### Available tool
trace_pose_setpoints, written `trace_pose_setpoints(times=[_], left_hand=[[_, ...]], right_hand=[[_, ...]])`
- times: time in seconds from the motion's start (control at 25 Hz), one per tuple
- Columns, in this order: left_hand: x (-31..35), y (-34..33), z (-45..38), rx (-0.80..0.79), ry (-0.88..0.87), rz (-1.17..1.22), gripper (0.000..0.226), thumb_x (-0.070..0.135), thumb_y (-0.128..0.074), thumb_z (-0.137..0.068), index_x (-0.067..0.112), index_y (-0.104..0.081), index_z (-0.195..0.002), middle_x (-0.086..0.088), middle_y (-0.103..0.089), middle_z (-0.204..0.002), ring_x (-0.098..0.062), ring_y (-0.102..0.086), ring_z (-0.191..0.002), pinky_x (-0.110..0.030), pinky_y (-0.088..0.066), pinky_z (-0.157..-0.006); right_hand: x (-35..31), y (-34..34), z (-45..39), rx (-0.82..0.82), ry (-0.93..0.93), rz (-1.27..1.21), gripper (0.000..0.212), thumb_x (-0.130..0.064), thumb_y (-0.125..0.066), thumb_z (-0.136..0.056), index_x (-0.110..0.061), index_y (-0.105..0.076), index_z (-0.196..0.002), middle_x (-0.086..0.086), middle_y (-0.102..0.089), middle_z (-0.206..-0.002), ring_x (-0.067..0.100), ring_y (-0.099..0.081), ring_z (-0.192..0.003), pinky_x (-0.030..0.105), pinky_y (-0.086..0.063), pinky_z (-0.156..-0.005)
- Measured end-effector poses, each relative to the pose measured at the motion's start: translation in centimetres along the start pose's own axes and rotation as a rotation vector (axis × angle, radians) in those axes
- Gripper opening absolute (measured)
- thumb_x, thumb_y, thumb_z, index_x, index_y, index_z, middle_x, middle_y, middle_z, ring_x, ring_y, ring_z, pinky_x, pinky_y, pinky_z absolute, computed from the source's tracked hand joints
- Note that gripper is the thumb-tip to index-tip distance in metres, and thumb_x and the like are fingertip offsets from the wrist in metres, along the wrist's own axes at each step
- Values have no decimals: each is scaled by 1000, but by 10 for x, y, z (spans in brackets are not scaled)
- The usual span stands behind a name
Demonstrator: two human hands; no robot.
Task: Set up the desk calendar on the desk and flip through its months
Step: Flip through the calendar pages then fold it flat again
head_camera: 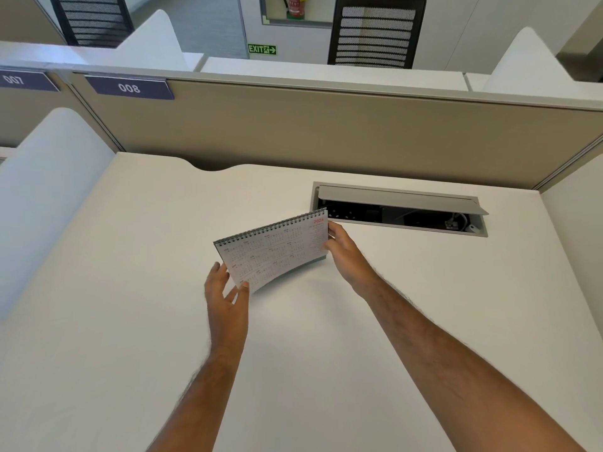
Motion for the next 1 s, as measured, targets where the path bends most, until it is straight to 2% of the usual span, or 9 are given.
trace_pose_setpoints(times=[0.12,0.2,0.28,0.44,0.6,0.68,0.8,0.92,1.0], left_hand=[[3,8,0,61,86,35,23,25,-71,-104,32,-59,-123,9,-73,-122,-16,-72,-115,-14,-59,-73],[6,8,-5,-4,131,89,12,27,-69,-105,23,-63,-115,6,-82,-107,-22,-76,-110,-22,-62,-76],[10,7,-9,-115,195,197,15,24,-64,-107,13,-66,-117,1,-83,-113,-30,-76,-115,-36,-63,-86],[36,7,-13,-329,277,518,38,32,-58,-107,5,-67,-132,-15,-75,-136,-34,-72,-126,-42,-65,-91],[73,8,-28,-300,276,744,55,59,-51,-106,12,-74,-123,-13,-78,-125,-24,-78,-104,-32,-63,-76],[86,6,-38,-304,253,746,64,63,-44,-107,10,-66,-135,-15,-78,-128,-22,-78,-100,-30,-63,-75],[90,4,-50,-315,219,656,64,60,-44,-108,10,-59,-145,-16,-77,-132,-21,-79,-105,-29,-64,-80],[88,10,-58,-276,199,599,51,51,-55,-107,13,-62,-141,-15,-79,-128,-22,-79,-103,-28,-64,-80],[81,19,-63,-195,149,585,37,39,-63,-106,14,-66,-133,-12,-81,-115,-20,-77,-92,-27,-62,-73]], right_hand=[[-1,0,0,-19,-22,-25,37,-39,-34,-109,-48,-61,-132,-26,-68,-127,-7,-56,-124,35,-38,-112],[-3,1,0,-46,-21,-57,44,-54,-25,-109,-56,-68,-119,-27,-70,-126,4,-57,-130,42,-35,-117],[0,5,-4,-50,-35,-167,52,-58,-21,-111,-48,-70,-122,-18,-72,-130,12,-61,-132,45,-36,-120],[12,15,-12,-62,-98,-318,60,-56,-27,-111,-20,-73,-127,3,-77,-127,30,-67,-128,44,-49,-106],[7,13,-14,-72,-5,-200,34,-34,-46,-109,-27,-75,-125,-4,-74,-131,15,-64,-130,43,-41,-118],[5,10,-16,-47,5,-151,33,-44,-50,-99,-29,-78,-109,-7,-77,-121,10,-67,-123,42,-41,-118],[8,10,-21,5,5,-118,30,-47,-54,-98,-25,-74,-103,-1,-78,-118,20,-67,-124,45,-45,-117],[14,11,-25,22,-4,-99,27,-38,-50,-109,-22,-71,-106,4,-78,-120,27,-66,-126,49,-45,-117],[15,11,-26,28,-1,-98,27,-37,-50,-109,-21,-72,-106,7,-77,-122,30,-65,-127,50,-44,-117]])
Point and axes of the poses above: each hand's wrist, its own z-axis away from the middle knuckle, its own y-axis out of the back of the hand, x = y × z, the point moved 8 cm from there along -z, towards the middle knuckle
